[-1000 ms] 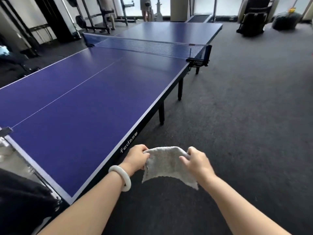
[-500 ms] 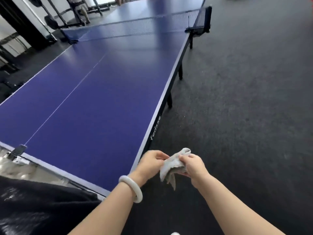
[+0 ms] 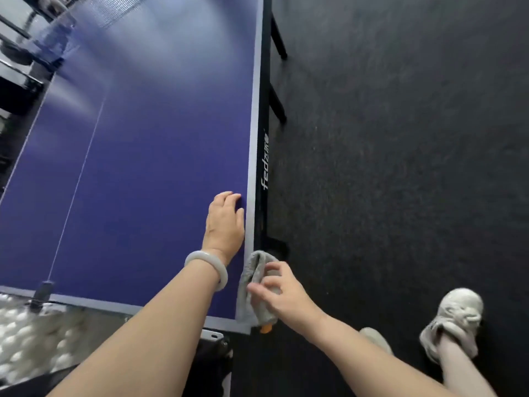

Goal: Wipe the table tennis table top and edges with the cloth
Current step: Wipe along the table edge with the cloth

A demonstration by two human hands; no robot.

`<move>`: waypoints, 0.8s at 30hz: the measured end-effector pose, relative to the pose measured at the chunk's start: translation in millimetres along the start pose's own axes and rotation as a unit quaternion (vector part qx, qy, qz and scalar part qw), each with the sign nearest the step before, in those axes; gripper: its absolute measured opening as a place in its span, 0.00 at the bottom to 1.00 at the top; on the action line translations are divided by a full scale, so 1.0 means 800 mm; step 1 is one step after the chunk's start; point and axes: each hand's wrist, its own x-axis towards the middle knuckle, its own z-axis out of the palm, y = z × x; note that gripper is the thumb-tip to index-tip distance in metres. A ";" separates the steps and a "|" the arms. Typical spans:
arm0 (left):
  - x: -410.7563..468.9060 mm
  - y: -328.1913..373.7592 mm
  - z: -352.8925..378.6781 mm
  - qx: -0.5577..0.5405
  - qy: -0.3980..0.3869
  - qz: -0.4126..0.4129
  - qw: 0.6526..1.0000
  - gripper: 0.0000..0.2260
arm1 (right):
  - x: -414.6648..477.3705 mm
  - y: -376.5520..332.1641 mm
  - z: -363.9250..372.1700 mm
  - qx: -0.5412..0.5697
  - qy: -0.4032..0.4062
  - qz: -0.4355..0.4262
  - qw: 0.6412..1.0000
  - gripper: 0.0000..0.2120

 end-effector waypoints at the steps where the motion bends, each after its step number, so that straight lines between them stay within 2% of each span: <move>1: 0.002 -0.004 0.005 0.017 0.000 0.021 1.000 0.18 | 0.004 0.005 0.005 0.062 0.025 0.016 0.998 0.11; 3: 0.004 -0.016 0.012 0.056 0.005 0.056 0.997 0.19 | 0.011 0.015 0.008 0.123 0.097 0.035 0.987 0.08; 5: 0.010 -0.030 0.013 0.092 0.011 0.088 0.992 0.21 | 0.017 0.025 0.012 0.147 0.109 0.037 0.982 0.09; 6: 0.016 -0.038 0.012 0.105 0.012 0.100 0.989 0.21 | 0.019 0.029 0.017 0.133 0.097 0.038 0.986 0.14; 9: 0.047 -0.048 0.017 0.104 0.028 0.100 0.989 0.23 | 0.030 0.040 0.031 -0.017 0.100 0.024 0.995 0.27; 10: 0.056 -0.047 0.020 0.082 0.041 0.088 0.992 0.23 | 0.033 0.040 0.035 -0.022 0.094 0.016 0.995 0.30; 13: 0.066 -0.043 0.030 0.014 0.079 0.060 0.995 0.22 | 0.039 0.034 0.055 0.068 0.059 0.010 0.996 0.38; 16: 0.065 -0.048 0.032 0.013 0.084 0.062 0.994 0.24 | 0.044 0.024 0.083 0.054 0.113 0.037 0.991 0.43; 19: 0.068 -0.048 0.032 0.010 0.088 0.065 0.994 0.24 | 0.046 0.019 0.101 -0.020 0.193 0.033 0.980 0.44; 24: 0.069 -0.056 0.033 0.002 0.086 0.068 0.994 0.24 | 0.112 -0.025 0.070 0.056 0.226 -0.019 0.972 0.46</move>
